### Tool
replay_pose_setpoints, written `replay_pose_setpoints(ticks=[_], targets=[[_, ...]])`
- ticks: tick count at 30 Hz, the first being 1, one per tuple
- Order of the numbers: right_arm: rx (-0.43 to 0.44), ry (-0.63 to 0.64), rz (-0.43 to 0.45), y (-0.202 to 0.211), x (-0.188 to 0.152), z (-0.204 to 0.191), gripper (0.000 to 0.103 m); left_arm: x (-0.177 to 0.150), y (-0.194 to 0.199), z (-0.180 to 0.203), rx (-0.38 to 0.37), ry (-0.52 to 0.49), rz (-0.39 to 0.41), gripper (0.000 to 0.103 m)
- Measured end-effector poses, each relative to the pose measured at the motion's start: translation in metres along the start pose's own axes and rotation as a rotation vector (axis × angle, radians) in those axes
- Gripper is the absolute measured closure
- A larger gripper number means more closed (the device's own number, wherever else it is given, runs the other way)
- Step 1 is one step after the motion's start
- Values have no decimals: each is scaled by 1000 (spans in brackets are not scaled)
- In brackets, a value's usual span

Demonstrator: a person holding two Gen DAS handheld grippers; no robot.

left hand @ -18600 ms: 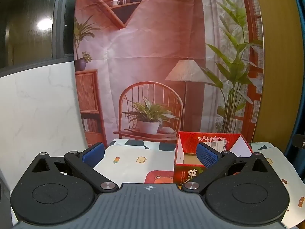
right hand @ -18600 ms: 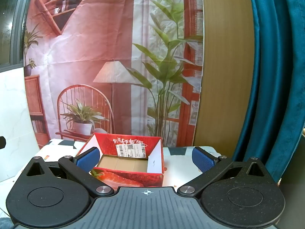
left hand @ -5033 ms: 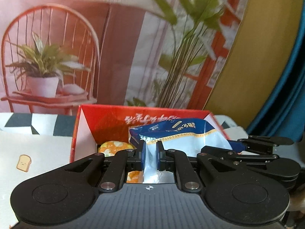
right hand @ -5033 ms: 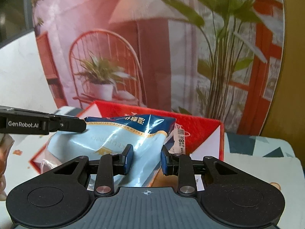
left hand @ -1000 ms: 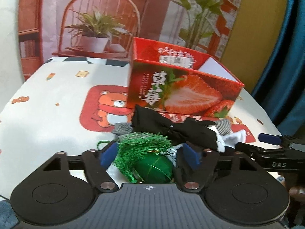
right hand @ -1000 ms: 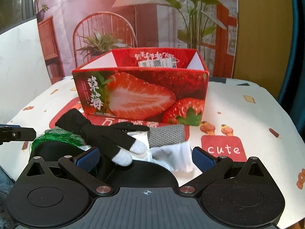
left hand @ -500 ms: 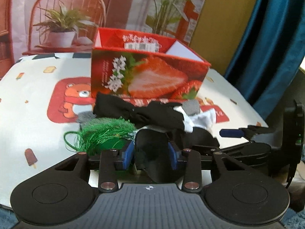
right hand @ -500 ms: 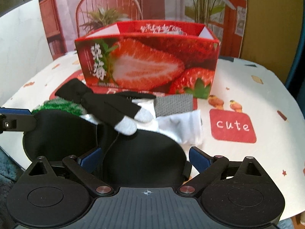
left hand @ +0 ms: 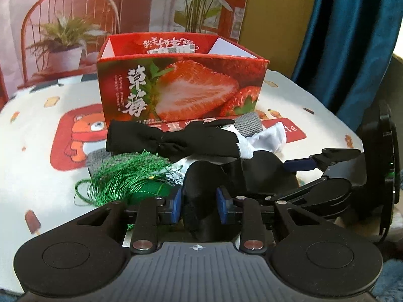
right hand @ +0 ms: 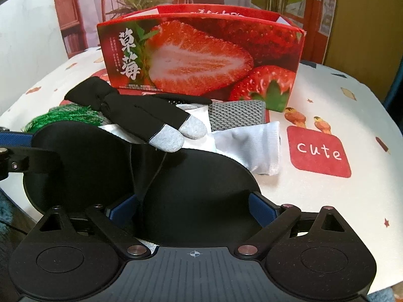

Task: Organize soft objects
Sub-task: 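Hold the black eye mask in the left tool and lift it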

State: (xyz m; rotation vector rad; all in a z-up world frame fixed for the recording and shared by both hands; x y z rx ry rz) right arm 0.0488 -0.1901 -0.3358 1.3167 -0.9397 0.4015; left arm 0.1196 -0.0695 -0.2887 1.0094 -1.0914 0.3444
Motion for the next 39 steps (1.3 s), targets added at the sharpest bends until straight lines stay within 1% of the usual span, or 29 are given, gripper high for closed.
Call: replay_pose_setpoints(ticks=[3,8,11,15,21,24,29,33,36,39], targets=[[-6,9,4,-3,1,-2,9,2,-2,-3,11,-15,11,71],[-8,14,8,-6,1,-3,8,3,-6,-8,8,6,22,71],[-9,12,6,-8,3,-2,8,5,-7,-6,24,-10,26,71],[-8,5,1,-8,4,-3,8,8,-6,-11,40,19,40,71],[-11,13,1,-13,7,-8,8,12,-9,-22,82,33,65,71],[-4,9,3,-16,8,-7,8,14,-11,-21,94,35,69,71],[12,-5,12,-15,7,-5,8,13,-10,-17,100,11,68,71],[20,-14,25,-12,7,-4,9,12,-9,-19,98,20,68,71],[19,-27,34,-9,7,0,11,12,-8,-23,99,39,71,72],[14,-48,40,-5,8,4,13,13,-8,-25,99,52,74,77]])
Point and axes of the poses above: each gripper's, at about its wrist camera, not at the fingertips, and y roughly against the way its jaws point, z to its right, x to its top, the point moved 7 cm from there along -y, roughly the way its jaws point, and after that the axes turned 12 degrees about z, right-handed, at the moved point
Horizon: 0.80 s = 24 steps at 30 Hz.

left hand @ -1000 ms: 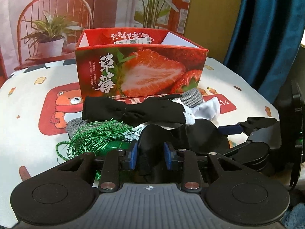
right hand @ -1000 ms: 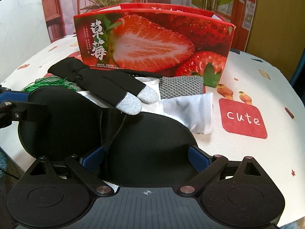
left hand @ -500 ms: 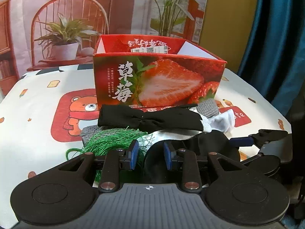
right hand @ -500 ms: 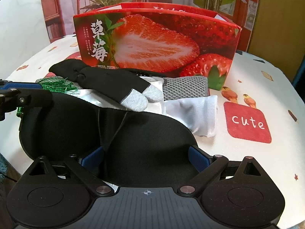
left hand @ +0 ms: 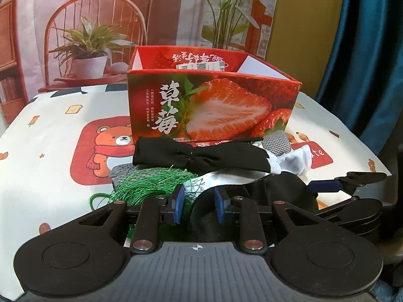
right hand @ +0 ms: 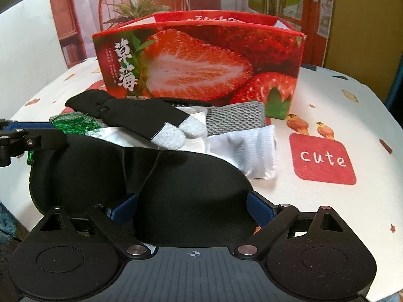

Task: Organize soft objects
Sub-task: 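Hold the black eye mask in the left tool and lift it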

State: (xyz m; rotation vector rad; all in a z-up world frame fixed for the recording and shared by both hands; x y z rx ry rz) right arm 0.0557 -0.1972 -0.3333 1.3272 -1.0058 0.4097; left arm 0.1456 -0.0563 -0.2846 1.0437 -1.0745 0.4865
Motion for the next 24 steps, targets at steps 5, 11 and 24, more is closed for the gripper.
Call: replay_pose_setpoints(ticks=[5,11,24], targets=[[-8,-26,15,7,4,6,15,1,1,-5,6,28,4,86],[-19,-77,32,15,7,19,15,2,2,-12,26,69,11,90],[-25,-160,9,16,-2,32,15,0,3,-18,38,104,20,90]])
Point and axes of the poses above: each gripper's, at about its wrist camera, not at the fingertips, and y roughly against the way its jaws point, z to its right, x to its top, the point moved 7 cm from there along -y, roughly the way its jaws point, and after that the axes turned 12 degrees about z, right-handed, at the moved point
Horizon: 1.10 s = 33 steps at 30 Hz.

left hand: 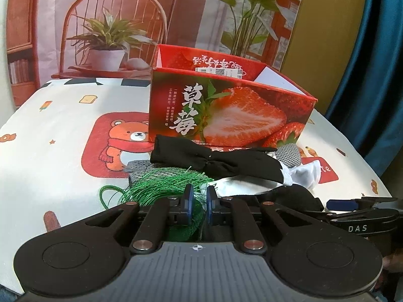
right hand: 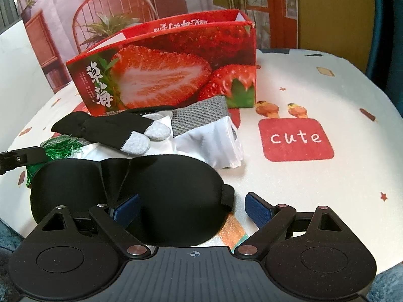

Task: Organize soft objects
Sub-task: 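Hold the black eye mask in the left tool and lift it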

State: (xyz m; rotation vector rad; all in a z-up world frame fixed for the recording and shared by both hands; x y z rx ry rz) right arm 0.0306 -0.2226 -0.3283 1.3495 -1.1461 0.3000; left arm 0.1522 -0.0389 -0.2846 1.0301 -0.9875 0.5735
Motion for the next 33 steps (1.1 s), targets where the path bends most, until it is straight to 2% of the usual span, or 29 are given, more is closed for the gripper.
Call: replay_pose_setpoints(ticks=[3,6,9,11,13,16,22,29,33], targets=[[5,10,-9,-7,-3,-1,16,0,0,0,-6,8,0,90],[9,43,-12,-11,-5,-7,16,3,3,0,-44,32,-3,88],[13,62,-15,-12,-5,-11,16,8,9,-1,-66,66,-7,77],[12,62,-15,-12,-5,-11,16,10,15,-2,-70,89,-8,62],[14,60,-16,-12,-5,-11,16,10,21,-4,-70,121,-26,58],[17,56,-17,-12,-5,-11,17,8,27,-5,-77,148,-62,58],[24,46,-16,-11,-4,-11,18,-13,33,7,-91,115,-170,58],[32,48,-15,-10,-5,-12,18,-29,14,-3,-49,140,-250,58],[39,54,-14,-10,-6,-13,18,-37,5,-1,-61,136,-277,58]])
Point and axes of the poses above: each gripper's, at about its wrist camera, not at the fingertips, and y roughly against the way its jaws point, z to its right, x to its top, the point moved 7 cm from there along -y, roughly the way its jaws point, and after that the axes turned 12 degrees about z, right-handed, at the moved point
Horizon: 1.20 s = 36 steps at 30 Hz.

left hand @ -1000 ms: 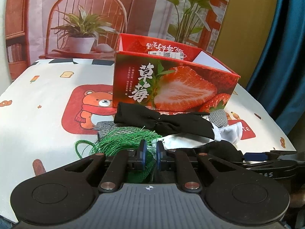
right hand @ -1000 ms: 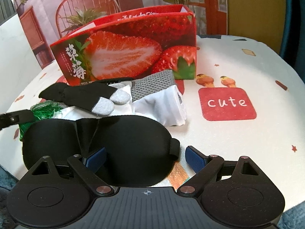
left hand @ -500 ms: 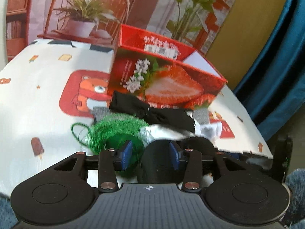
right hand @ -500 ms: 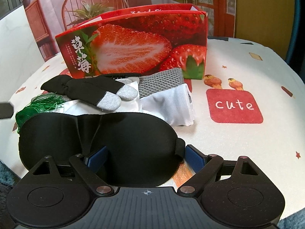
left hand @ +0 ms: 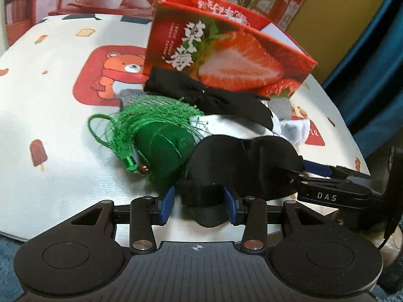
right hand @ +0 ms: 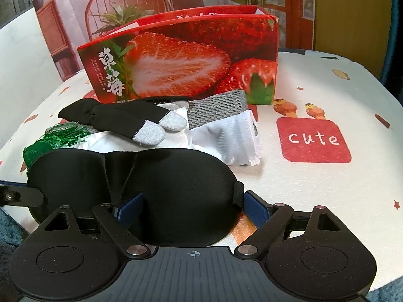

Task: Organize soft objects
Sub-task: 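Hold the black eye mask in the left tool and lift it, then raise the eye mask with the left tool and carry it toward the box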

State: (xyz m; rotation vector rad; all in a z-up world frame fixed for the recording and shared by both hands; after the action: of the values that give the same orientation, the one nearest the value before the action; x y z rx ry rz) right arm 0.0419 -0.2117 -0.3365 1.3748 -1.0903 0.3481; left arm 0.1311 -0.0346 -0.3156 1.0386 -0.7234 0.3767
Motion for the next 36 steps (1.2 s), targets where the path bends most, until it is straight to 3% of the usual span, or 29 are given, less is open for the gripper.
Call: replay_pose_setpoints(ticks=[4,7,11,18,26,36], targets=[[9,10,-1,0,0,-4,18,-3,-8,0,-4,-8,-9,59],[17,7,-2,0,0,-5,18,-4,-9,-7,-2,28,-10,70],[26,-29,5,3,2,0,21,-4,-9,-9,12,24,2,75],[16,-104,16,5,3,14,20,-7,-13,-13,14,45,-6,75],[54,-81,19,0,3,4,20,-10,-18,-13,10,47,-14,75],[115,-115,19,4,4,-1,47,-8,-16,-8,-6,18,4,78]])
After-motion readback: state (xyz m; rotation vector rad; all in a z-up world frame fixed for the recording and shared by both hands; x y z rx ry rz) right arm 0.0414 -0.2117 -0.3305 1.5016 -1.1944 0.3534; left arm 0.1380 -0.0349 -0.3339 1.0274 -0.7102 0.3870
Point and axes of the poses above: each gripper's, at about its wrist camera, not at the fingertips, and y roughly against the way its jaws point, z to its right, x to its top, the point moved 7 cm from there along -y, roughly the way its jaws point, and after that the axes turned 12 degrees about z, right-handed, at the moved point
